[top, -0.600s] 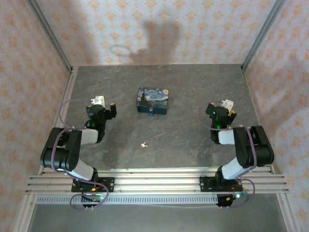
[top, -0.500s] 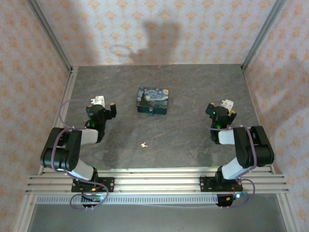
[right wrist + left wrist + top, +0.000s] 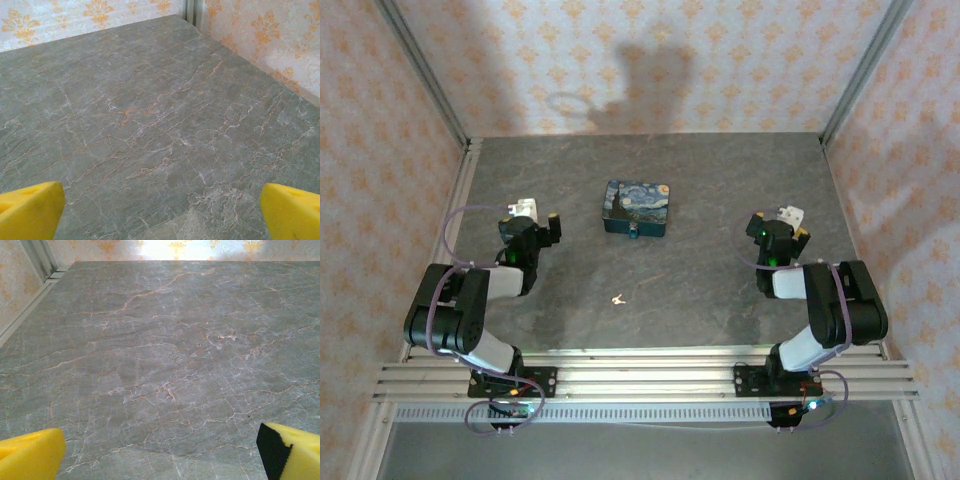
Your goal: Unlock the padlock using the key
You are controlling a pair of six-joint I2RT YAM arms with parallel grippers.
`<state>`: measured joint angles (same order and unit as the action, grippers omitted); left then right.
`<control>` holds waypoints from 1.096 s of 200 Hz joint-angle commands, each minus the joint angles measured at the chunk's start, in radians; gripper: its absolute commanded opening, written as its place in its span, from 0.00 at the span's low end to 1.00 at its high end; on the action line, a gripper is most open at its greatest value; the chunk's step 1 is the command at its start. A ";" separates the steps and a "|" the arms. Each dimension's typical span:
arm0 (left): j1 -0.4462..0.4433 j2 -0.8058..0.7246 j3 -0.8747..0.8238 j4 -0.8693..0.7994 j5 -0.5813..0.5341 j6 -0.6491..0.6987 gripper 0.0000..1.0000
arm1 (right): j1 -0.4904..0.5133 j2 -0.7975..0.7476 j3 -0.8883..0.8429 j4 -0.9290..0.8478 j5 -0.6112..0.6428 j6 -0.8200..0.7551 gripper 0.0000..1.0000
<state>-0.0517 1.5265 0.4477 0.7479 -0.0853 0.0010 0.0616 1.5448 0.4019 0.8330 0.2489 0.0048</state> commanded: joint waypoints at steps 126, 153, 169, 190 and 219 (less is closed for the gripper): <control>0.006 -0.026 -0.014 -0.018 0.001 0.016 1.00 | -0.006 -0.025 -0.009 -0.005 -0.005 -0.003 0.99; 0.015 -0.031 -0.012 -0.025 0.053 0.022 1.00 | -0.006 -0.026 -0.011 -0.003 -0.005 -0.003 0.99; 0.017 -0.041 -0.004 -0.048 0.069 0.030 1.00 | -0.007 -0.033 -0.010 -0.008 -0.013 -0.005 1.00; 0.016 -0.091 0.069 -0.223 0.065 0.022 1.00 | -0.007 -0.112 0.057 -0.193 -0.065 -0.027 0.99; 0.015 -0.107 0.262 -0.574 0.178 -0.019 0.89 | -0.006 -0.170 0.288 -0.659 -0.075 0.101 0.94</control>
<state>-0.0429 1.4517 0.5655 0.4629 -0.0139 -0.0025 0.0616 1.4311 0.5137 0.5377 0.2024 0.0063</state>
